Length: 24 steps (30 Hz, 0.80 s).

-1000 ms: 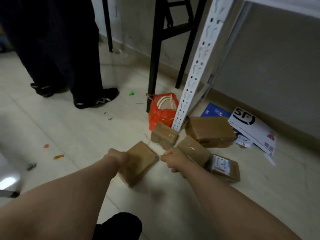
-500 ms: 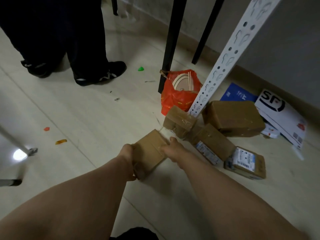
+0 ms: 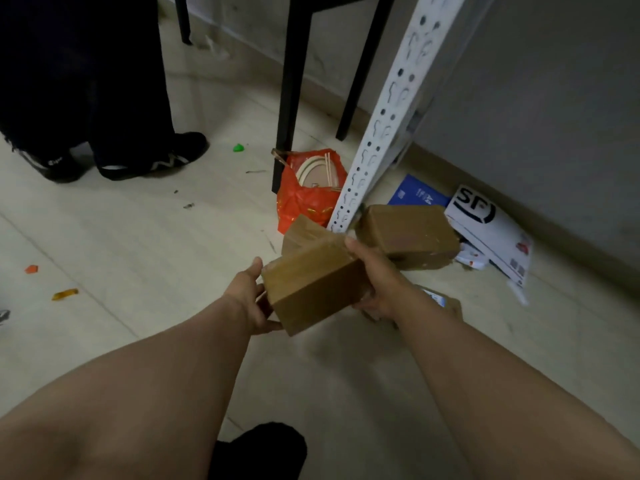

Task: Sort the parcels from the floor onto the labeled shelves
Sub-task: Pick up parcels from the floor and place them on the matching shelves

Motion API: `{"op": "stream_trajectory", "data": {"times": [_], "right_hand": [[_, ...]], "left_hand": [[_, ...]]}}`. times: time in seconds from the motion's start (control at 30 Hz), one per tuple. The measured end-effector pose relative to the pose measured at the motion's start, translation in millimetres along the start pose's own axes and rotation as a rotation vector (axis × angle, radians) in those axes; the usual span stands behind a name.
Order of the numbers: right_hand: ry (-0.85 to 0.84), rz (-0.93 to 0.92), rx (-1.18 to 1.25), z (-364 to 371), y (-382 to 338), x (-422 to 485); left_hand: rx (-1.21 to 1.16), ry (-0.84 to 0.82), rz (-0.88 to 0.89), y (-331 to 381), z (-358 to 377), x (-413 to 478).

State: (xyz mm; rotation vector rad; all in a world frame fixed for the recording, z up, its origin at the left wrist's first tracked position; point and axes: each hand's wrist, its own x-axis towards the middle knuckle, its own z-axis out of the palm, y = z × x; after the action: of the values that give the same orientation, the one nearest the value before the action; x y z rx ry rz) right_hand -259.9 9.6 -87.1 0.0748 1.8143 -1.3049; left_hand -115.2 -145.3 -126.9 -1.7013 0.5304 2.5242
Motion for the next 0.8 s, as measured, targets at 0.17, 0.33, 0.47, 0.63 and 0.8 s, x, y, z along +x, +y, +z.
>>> {"op": "stream_trajectory", "data": {"times": [0.17,0.33,0.47,0.63,0.8], "right_hand": [[0.004,-0.166,0.088,-41.9,-16.8,-40.6],[0.02,-0.364,0.109,-75.6,-33.5,-68.1],[0.001,-0.418,0.149,-97.0,-48.4,-84.6],[0.057,-0.44,0.242,-122.9,-48.5,-97.8],[-0.001,-0.456,0.338,-151.7,-50.7,-112.8]], "left_hand": [[-0.027,-0.22,0.016,-7.0,29.8,-31.0],[0.176,-0.371,0.038,-21.5,56.0,-56.0],[0.135,-0.545,0.173,-30.4,75.9,-81.0],[0.106,-0.791,0.358,-35.3,101.3,-100.0],[0.233,-0.867,0.377,-42.4,124.3,-107.0]]}}
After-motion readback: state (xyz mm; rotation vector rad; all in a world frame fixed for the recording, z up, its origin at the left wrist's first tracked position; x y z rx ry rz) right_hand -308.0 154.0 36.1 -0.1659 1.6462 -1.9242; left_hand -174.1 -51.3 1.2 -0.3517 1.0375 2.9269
